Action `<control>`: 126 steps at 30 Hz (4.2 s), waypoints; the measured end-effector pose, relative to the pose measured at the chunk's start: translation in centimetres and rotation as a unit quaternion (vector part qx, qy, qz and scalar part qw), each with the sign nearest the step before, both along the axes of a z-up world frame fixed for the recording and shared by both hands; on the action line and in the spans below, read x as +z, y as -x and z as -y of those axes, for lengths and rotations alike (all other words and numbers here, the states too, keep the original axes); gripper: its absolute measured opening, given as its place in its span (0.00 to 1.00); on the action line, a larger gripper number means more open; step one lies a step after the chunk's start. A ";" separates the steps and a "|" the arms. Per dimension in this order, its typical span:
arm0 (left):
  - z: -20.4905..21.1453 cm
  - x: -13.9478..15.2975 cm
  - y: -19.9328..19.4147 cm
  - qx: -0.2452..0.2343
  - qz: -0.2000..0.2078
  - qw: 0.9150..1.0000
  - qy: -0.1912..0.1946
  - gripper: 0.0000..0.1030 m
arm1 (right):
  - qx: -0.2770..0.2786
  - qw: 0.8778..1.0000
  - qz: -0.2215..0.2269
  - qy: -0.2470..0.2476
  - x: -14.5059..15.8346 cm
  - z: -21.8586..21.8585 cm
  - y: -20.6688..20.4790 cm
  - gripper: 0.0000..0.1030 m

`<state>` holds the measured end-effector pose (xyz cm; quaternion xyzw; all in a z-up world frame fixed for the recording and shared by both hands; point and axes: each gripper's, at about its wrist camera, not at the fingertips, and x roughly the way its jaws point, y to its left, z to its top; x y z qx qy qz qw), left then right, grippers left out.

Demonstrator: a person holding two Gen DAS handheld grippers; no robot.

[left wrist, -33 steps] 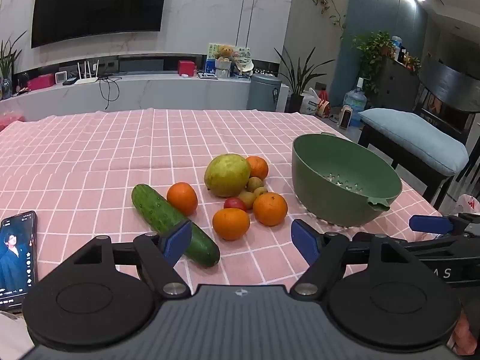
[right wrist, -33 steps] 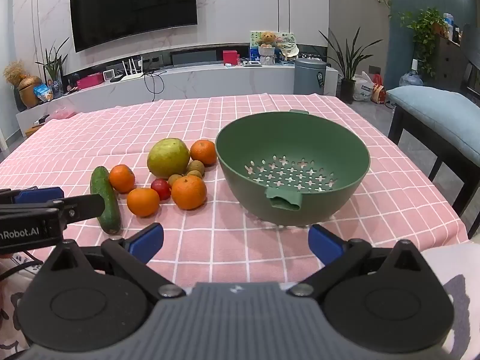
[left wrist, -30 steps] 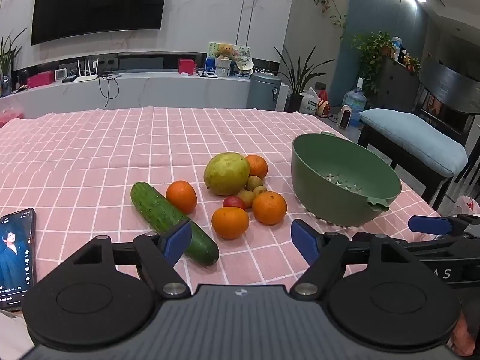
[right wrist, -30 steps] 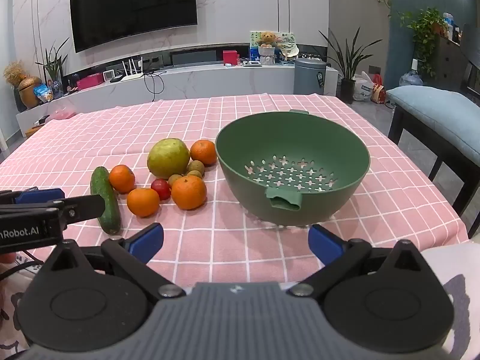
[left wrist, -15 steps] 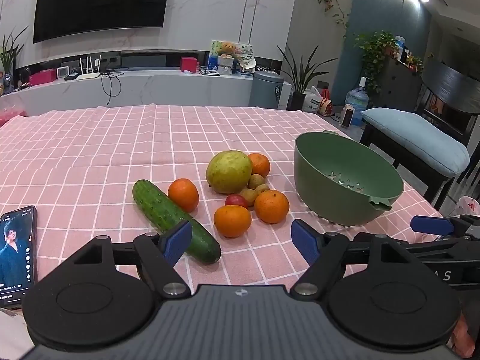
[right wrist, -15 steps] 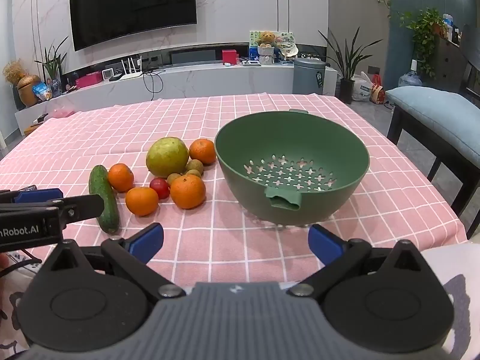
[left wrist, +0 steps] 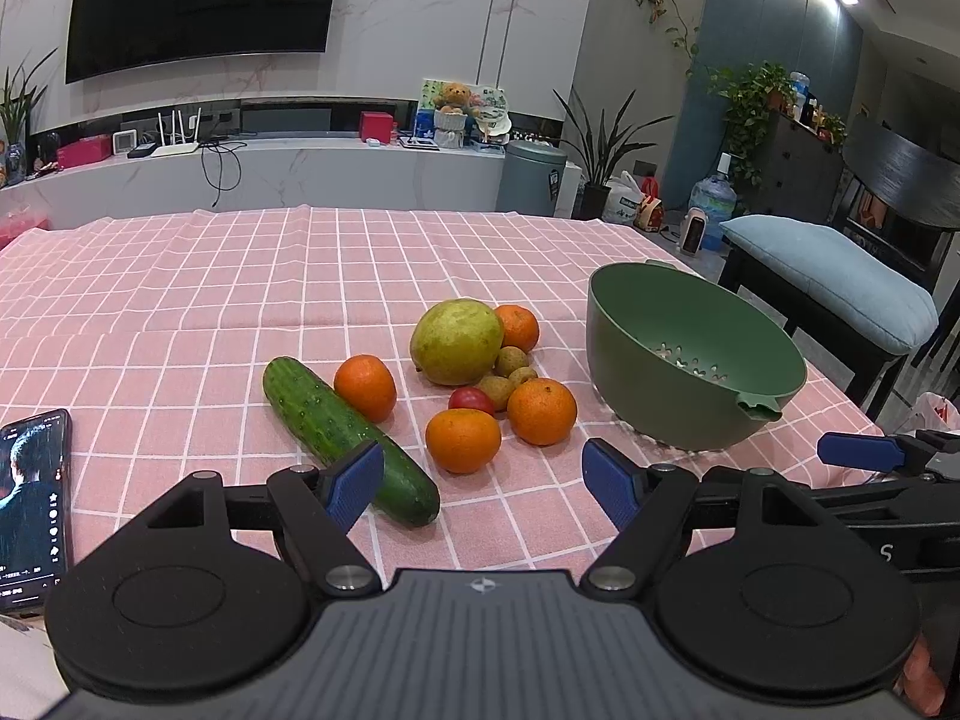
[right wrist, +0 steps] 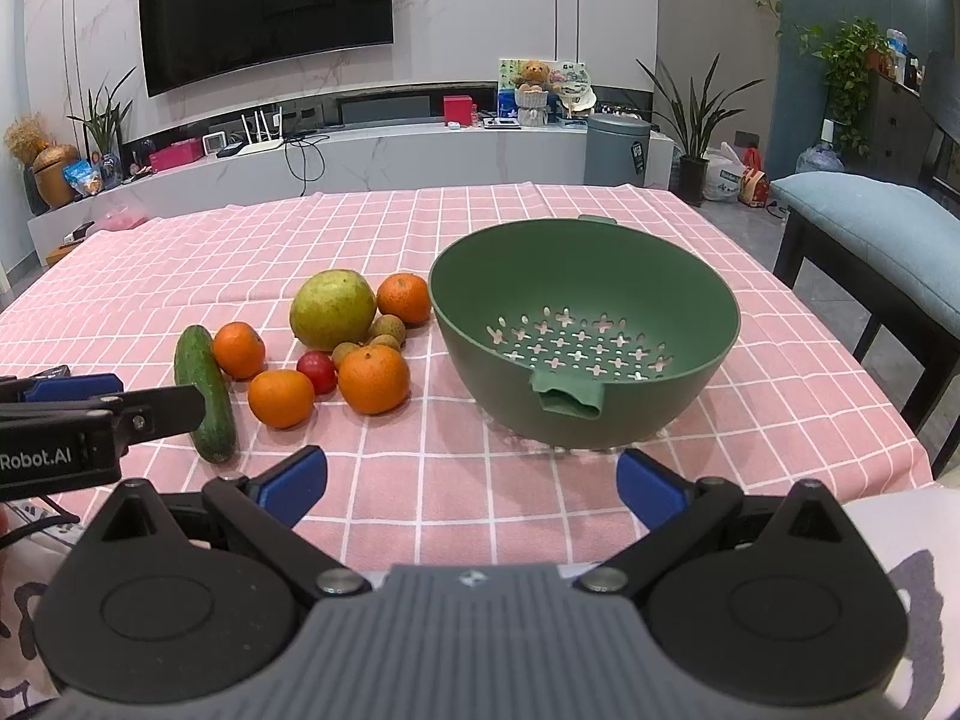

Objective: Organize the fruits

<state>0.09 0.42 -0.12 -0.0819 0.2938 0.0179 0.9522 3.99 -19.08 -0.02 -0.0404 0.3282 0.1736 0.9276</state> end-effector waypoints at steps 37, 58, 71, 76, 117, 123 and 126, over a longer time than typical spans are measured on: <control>0.0 -0.1 0.0 0.000 -0.001 1.000 -0.002 0.86 | 0.001 1.000 -0.003 0.006 -0.2 -0.1 0.0 0.96; 0.1 -0.2 -0.1 0.000 -0.004 1.000 -0.004 0.86 | 0.001 1.000 -0.004 0.007 -0.2 -0.2 0.0 0.96; -0.8 -0.1 -0.9 -0.003 -0.028 0.999 0.033 0.78 | 0.030 0.998 -0.003 -0.050 0.3 0.8 0.0 0.95; -1.1 0.9 -1.9 0.002 -0.040 0.999 0.036 0.66 | 0.060 0.997 -0.023 -0.047 1.3 0.1 -1.1 0.81; -9.8 -3.9 -12.5 0.098 -0.212 0.966 0.112 0.62 | 0.243 0.964 -0.014 0.106 -2.0 -15.1 -14.5 0.64; -9.6 -3.9 -12.7 0.096 -0.209 0.966 0.114 0.59 | 0.242 0.965 -0.010 0.104 -2.5 -15.7 -14.9 0.66; -9.8 -3.9 -12.5 0.098 -0.209 0.966 0.120 0.58 | 0.246 0.963 -0.013 0.105 -2.6 -15.9 -14.9 0.66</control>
